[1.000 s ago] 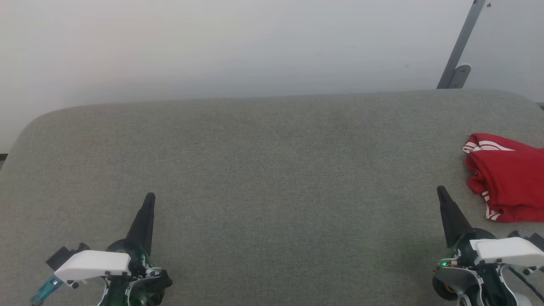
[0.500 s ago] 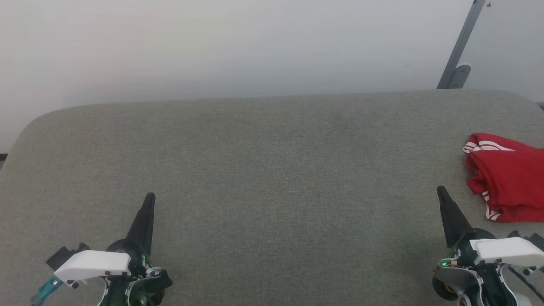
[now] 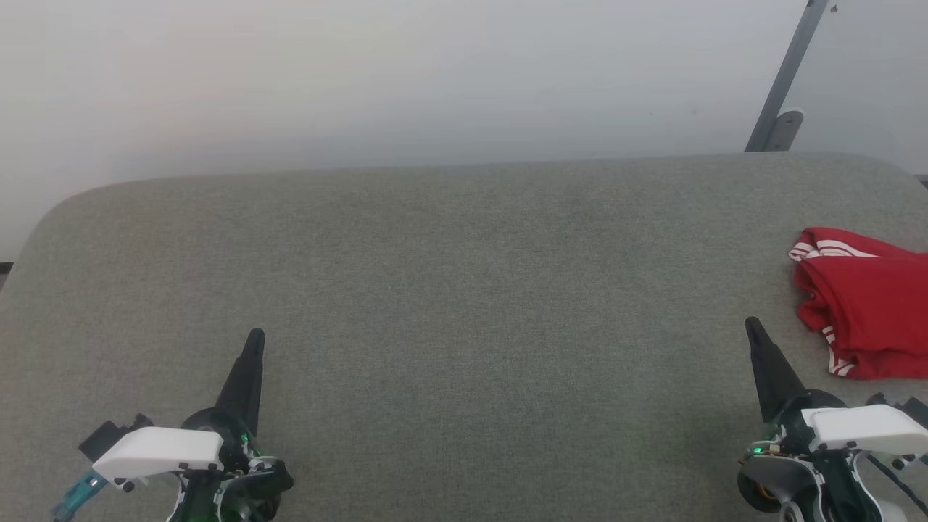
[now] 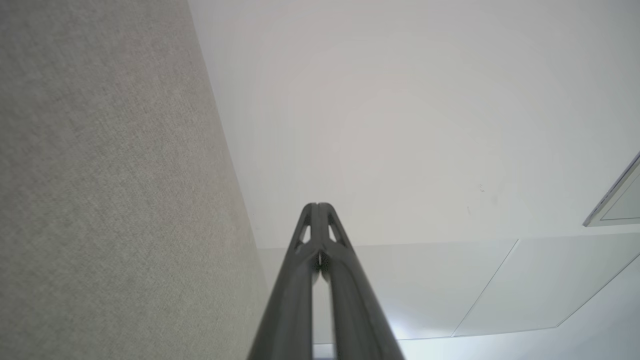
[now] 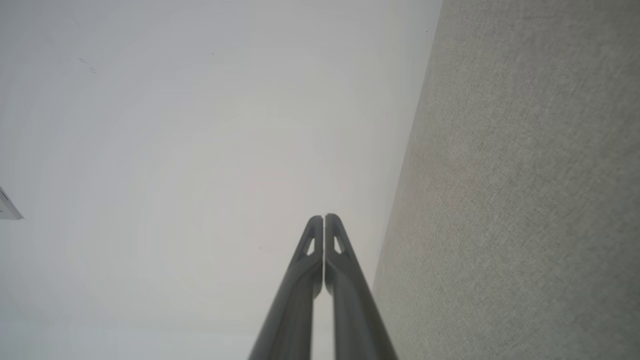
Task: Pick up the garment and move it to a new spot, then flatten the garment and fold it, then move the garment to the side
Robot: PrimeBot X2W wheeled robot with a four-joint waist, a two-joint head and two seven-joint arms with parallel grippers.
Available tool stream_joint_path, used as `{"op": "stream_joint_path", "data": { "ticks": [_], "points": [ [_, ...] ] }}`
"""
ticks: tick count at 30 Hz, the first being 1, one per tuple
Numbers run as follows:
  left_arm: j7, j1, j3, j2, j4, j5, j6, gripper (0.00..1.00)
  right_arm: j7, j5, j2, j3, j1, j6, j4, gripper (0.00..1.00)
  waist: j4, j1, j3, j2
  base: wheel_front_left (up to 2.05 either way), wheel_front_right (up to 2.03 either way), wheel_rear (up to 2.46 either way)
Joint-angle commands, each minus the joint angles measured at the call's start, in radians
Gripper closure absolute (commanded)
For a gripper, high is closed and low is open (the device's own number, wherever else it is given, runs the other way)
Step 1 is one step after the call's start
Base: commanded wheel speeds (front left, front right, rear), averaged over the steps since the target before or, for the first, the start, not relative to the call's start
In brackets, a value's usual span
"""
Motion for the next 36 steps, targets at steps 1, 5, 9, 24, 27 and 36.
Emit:
{"op": "stream_joint_path", "data": {
  "ticks": [1, 5, 9, 24, 27, 36],
  "points": [
    [0.003, -0.01, 0.003, -0.003, -0.001, -0.004, -0.005, 1.0, 0.003, 0.004, 0.003, -0.001, -0.005, 0.0, -0.004, 1.0, 0.0, 0.0, 0.0, 0.0, 0.0, 0.0, 0.0],
    [0.003, -0.01, 0.003, -0.003, -0.001, -0.004, -0.005, 1.0, 0.003, 0.004, 0.003, -0.001, -0.005, 0.0, -0.004, 1.0, 0.0, 0.0, 0.0, 0.0, 0.0, 0.0, 0.0],
    [0.003, -0.01, 0.003, -0.003, -0.001, -0.004, -0.005, 1.0, 0.003, 0.004, 0.003, -0.001, -0.005, 0.0, -0.004, 1.0, 0.0, 0.0, 0.0, 0.0, 0.0, 0.0, 0.0],
    [0.003, -0.01, 0.003, -0.003, -0.001, -0.004, -0.005, 1.0, 0.002, 0.004, 0.003, -0.001, -0.005, 0.0, -0.004, 1.0, 0.0, 0.0, 0.0, 0.0, 0.0, 0.0, 0.0],
    [0.003, -0.01, 0.003, -0.003, -0.001, -0.004, -0.005, 1.0, 0.002, 0.004, 0.003, -0.001, -0.005, 0.0, -0.004, 1.0, 0.0, 0.0, 0.0, 0.0, 0.0, 0.0, 0.0],
    [0.003, -0.01, 0.003, -0.003, -0.001, -0.004, -0.005, 1.0, 0.002, 0.005, 0.003, -0.001, -0.005, 0.0, -0.004, 1.0, 0.0, 0.0, 0.0, 0.0, 0.0, 0.0, 0.0]
  ]
}}
